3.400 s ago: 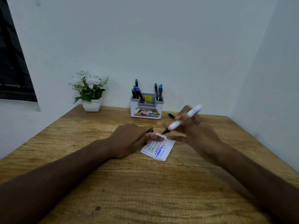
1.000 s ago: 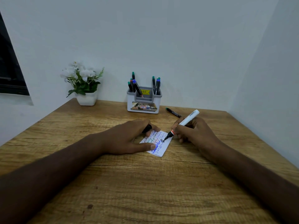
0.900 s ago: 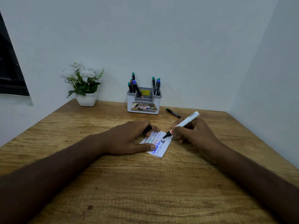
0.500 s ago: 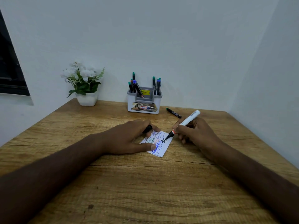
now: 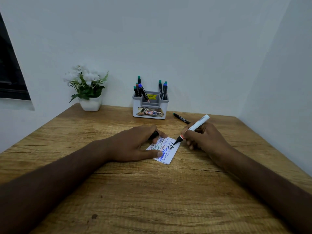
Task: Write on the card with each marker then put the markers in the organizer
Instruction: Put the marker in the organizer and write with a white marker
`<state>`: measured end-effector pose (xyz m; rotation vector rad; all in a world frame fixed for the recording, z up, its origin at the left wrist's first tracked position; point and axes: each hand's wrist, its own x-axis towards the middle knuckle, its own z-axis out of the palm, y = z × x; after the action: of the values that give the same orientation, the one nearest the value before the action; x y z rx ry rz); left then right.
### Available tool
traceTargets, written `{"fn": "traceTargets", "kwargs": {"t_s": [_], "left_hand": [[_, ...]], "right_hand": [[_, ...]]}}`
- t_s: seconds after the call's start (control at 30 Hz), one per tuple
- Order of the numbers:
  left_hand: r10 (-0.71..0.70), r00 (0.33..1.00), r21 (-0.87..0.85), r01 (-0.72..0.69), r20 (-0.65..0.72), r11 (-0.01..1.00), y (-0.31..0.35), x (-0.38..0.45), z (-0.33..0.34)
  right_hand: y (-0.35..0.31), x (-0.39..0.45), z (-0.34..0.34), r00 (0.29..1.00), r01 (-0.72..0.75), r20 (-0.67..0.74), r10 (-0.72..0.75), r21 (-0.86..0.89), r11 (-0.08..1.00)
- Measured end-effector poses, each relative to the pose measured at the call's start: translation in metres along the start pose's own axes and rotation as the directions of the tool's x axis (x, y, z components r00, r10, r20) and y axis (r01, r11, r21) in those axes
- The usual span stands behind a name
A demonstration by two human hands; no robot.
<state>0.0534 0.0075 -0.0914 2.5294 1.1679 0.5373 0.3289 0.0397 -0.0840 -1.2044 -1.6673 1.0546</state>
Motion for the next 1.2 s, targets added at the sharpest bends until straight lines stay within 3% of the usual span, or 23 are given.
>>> {"fn": "traceTargets", "kwargs": {"t_s": [0.3, 0.43, 0.57, 0.7, 0.87, 1.2], "left_hand": [[0.009, 1.000, 0.001, -0.009, 0.018, 1.000, 0.006, 0.000, -0.003], [0.011, 1.000, 0.013, -0.011, 0.024, 1.000, 0.007, 0.000, -0.003], [0.003, 1.000, 0.028, -0.004, 0.021, 1.000, 0.007, 0.000, -0.004], [-0.023, 1.000, 0.061, 0.023, 0.001, 0.998, 0.003, -0.002, -0.003], [-0.007, 1.000, 0.067, 0.008, -0.014, 0.998, -0.004, -0.002, -0.002], [0.022, 0.999, 0.080, -0.020, -0.028, 0.997, -0.004, -0.002, -0.003]], "right_hand": [[0.000, 0.000, -0.001, 0.999, -0.017, -0.044, 0.018, 0.026, 1.000], [-0.006, -0.004, -0.005, 0.990, 0.065, -0.130, -0.055, 0.074, 0.995], [-0.019, -0.018, -0.005, 0.996, 0.055, 0.062, -0.067, 0.172, 0.984], [-0.026, -0.029, -0.004, 0.937, -0.043, 0.350, -0.001, 0.118, 0.992], [-0.027, -0.027, 0.000, 0.950, -0.012, 0.314, 0.007, 0.015, 1.000], [-0.028, -0.027, 0.002, 0.943, 0.024, 0.333, -0.014, -0.027, 0.999]]}}
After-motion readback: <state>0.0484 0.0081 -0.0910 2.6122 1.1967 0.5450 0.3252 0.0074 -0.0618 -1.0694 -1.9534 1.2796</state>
